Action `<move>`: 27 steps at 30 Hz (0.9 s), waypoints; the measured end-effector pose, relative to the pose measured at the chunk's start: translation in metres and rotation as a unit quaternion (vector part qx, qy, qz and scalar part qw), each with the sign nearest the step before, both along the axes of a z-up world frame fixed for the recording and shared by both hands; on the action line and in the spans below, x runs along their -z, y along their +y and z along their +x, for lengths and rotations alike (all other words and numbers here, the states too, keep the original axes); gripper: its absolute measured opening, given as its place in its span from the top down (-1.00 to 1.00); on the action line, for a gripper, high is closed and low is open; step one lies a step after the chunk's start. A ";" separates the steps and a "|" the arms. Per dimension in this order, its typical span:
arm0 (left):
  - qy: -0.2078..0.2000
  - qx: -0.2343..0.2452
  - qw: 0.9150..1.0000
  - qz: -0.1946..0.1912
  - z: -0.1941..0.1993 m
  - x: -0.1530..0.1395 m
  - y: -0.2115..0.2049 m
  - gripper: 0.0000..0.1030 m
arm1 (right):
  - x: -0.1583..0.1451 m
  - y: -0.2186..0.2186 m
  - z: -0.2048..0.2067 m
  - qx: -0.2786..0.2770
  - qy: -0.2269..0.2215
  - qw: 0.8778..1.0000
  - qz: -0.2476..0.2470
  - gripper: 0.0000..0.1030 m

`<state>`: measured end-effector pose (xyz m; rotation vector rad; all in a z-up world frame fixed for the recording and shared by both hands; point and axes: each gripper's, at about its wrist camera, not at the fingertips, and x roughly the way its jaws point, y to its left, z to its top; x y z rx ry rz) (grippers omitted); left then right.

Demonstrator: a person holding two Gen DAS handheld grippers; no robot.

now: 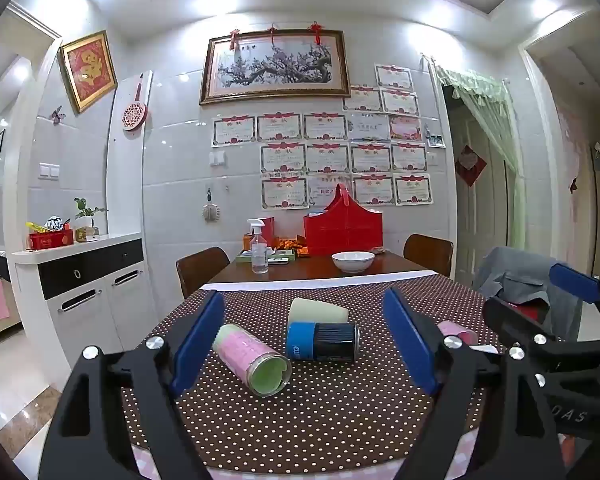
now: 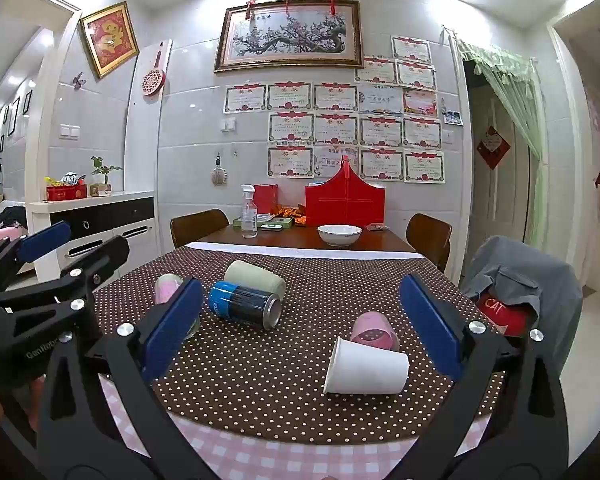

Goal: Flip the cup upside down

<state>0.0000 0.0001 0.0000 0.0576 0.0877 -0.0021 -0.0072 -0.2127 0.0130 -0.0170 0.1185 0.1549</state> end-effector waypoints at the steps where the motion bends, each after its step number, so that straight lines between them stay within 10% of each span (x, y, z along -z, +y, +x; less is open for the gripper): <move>1: -0.001 0.000 1.000 0.001 0.000 0.000 0.000 -0.56 | 0.000 0.000 0.000 0.000 0.000 1.000 0.000 -0.88; 27: -0.015 -0.012 1.000 -0.001 -0.013 -0.008 0.004 -0.56 | -0.007 0.006 -0.011 -0.003 -0.007 1.000 0.004 -0.88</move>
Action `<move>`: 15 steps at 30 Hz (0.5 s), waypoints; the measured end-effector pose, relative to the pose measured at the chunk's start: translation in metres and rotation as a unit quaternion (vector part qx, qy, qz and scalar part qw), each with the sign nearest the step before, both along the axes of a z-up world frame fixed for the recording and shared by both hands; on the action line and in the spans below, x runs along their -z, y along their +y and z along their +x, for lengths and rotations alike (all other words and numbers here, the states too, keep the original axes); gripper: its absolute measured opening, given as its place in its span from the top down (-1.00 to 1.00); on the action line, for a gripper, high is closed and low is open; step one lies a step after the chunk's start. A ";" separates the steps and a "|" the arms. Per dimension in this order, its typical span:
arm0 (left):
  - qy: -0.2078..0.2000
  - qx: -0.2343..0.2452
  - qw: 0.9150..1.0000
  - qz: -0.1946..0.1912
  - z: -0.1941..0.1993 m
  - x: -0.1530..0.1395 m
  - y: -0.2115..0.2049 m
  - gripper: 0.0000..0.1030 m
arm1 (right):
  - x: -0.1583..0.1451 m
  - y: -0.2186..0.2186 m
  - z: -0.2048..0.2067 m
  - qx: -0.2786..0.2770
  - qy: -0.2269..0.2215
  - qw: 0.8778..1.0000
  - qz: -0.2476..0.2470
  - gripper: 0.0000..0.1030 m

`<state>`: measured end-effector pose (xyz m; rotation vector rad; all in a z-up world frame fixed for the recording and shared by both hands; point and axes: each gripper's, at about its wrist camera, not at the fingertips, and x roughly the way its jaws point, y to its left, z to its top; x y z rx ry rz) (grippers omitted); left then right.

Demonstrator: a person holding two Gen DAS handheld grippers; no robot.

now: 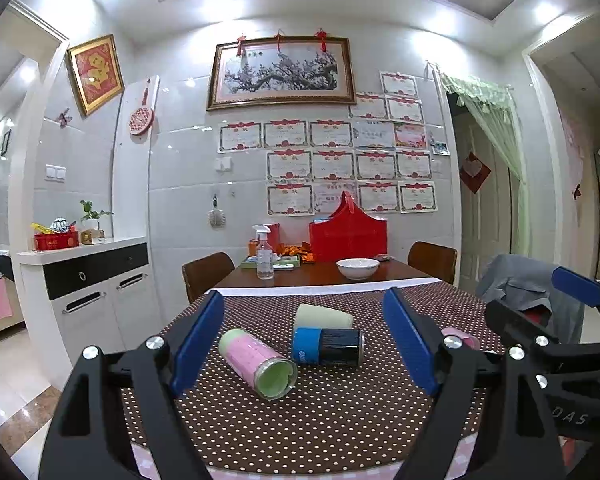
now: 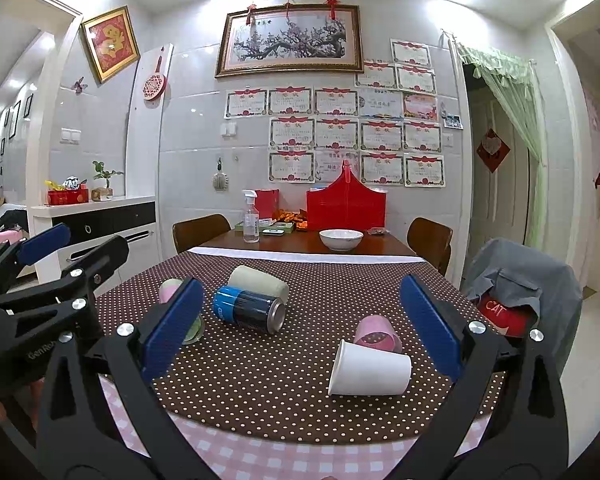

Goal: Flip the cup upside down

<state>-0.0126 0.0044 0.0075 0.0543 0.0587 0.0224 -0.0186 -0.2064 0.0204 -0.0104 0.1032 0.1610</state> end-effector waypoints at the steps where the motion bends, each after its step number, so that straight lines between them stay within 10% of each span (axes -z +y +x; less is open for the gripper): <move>1: -0.003 -0.003 1.000 0.001 -0.002 0.000 0.000 -0.56 | 0.000 0.001 -0.001 -0.001 -0.002 1.000 -0.001 -0.88; 15: -0.016 -0.012 1.000 -0.016 -0.024 -0.014 0.010 -0.57 | -0.011 0.012 -0.020 -0.007 -0.021 1.000 -0.006 -0.88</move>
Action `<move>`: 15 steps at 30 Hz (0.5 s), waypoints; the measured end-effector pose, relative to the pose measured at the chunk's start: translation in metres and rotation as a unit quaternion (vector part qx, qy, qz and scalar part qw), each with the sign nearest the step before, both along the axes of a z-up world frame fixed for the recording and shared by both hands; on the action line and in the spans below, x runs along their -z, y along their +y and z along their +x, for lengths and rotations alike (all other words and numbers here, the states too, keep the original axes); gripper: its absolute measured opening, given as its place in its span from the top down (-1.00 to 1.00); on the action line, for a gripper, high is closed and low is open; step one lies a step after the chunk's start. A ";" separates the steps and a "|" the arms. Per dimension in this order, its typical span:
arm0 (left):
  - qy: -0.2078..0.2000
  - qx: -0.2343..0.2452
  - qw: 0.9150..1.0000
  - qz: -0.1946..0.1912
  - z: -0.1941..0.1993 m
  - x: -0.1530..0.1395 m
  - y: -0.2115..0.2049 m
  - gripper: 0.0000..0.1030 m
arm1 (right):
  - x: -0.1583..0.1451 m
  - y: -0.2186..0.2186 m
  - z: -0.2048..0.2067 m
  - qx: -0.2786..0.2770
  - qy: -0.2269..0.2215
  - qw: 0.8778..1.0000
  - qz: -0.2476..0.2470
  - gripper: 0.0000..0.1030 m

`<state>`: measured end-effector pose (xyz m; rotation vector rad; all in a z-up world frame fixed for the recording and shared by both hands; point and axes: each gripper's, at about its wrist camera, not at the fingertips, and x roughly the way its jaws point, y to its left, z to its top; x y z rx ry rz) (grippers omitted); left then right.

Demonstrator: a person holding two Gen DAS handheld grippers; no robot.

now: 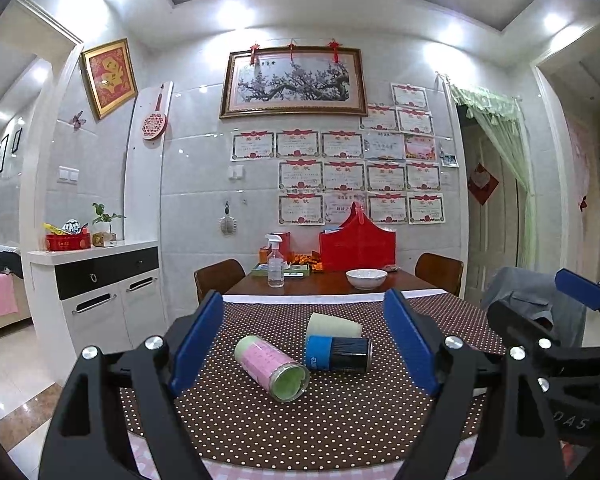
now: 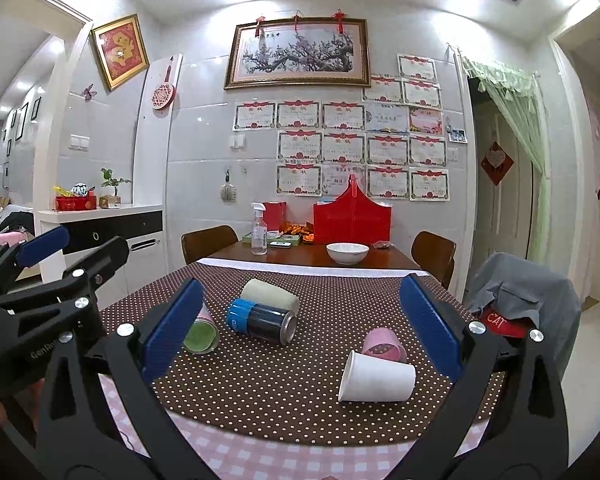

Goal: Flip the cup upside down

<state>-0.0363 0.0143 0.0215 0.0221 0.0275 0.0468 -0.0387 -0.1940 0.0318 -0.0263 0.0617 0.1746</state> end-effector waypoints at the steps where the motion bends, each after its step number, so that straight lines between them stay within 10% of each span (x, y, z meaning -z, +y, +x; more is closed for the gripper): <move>1: -0.001 0.000 1.000 -0.001 -0.001 -0.001 0.000 -0.57 | 0.000 0.000 0.000 0.000 0.000 1.000 0.000 -0.88; 15: -0.003 -0.002 1.000 0.003 -0.004 0.002 0.002 -0.57 | 0.000 0.002 -0.001 -0.001 0.000 1.000 0.004 -0.88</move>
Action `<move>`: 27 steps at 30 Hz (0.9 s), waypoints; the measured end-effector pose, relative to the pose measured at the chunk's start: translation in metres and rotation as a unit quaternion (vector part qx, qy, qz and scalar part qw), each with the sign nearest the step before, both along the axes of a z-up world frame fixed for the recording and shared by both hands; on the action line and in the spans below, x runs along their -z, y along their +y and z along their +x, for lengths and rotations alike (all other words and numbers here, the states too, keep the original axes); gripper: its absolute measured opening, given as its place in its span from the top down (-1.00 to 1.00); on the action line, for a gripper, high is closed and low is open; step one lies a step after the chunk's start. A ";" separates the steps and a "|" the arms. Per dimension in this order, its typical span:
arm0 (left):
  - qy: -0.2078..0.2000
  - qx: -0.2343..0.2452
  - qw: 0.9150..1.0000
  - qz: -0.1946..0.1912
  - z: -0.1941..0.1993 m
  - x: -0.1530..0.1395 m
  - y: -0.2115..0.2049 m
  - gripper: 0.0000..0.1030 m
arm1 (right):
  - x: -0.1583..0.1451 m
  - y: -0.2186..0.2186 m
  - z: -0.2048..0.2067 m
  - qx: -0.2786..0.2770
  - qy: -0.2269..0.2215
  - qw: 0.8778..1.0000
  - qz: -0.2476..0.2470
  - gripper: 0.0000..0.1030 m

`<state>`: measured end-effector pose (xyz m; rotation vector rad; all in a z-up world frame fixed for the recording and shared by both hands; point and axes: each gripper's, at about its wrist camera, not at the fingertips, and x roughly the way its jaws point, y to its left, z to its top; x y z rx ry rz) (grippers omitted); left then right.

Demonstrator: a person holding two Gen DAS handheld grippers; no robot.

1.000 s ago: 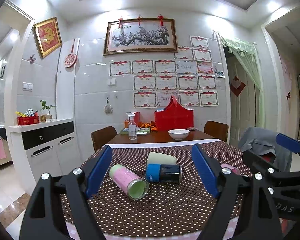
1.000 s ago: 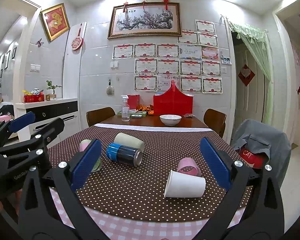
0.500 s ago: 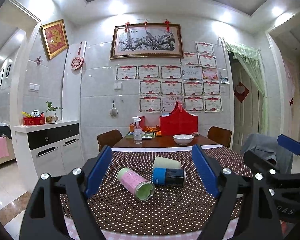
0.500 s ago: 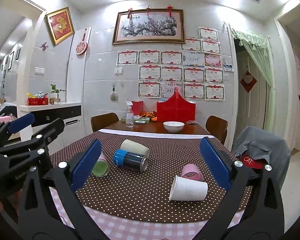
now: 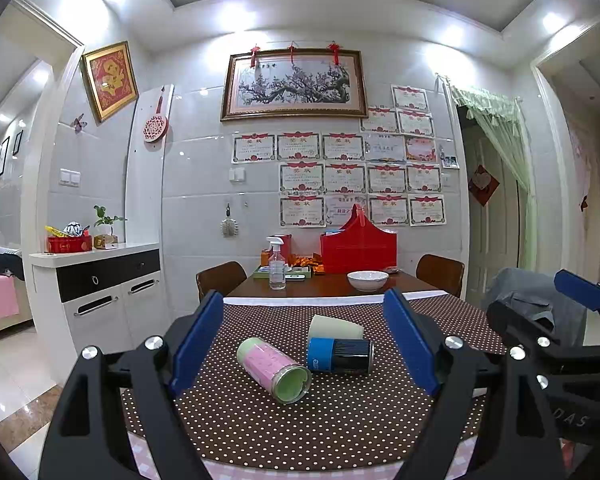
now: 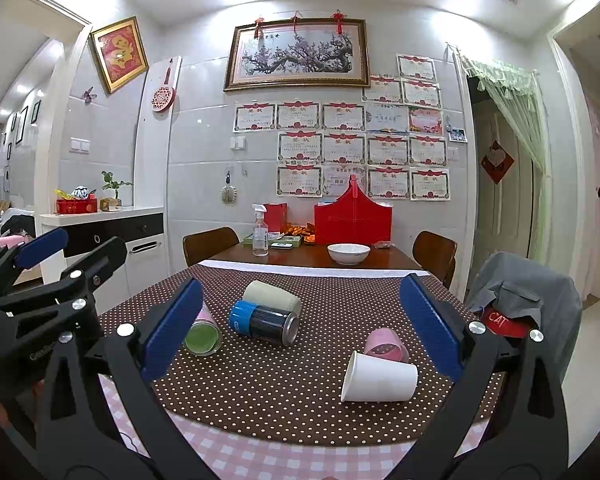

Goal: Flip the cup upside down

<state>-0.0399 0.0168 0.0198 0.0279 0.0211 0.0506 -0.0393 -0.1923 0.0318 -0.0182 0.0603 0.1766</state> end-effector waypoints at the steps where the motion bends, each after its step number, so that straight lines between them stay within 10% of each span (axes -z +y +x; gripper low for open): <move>1: 0.000 0.000 1.000 0.000 0.000 0.000 0.000 -0.57 | 0.000 0.000 0.000 0.000 0.000 1.000 0.000 -0.88; 27: 0.008 -0.003 1.000 0.003 0.008 0.002 0.002 -0.57 | 0.006 0.000 0.009 -0.001 0.011 1.000 0.004 -0.88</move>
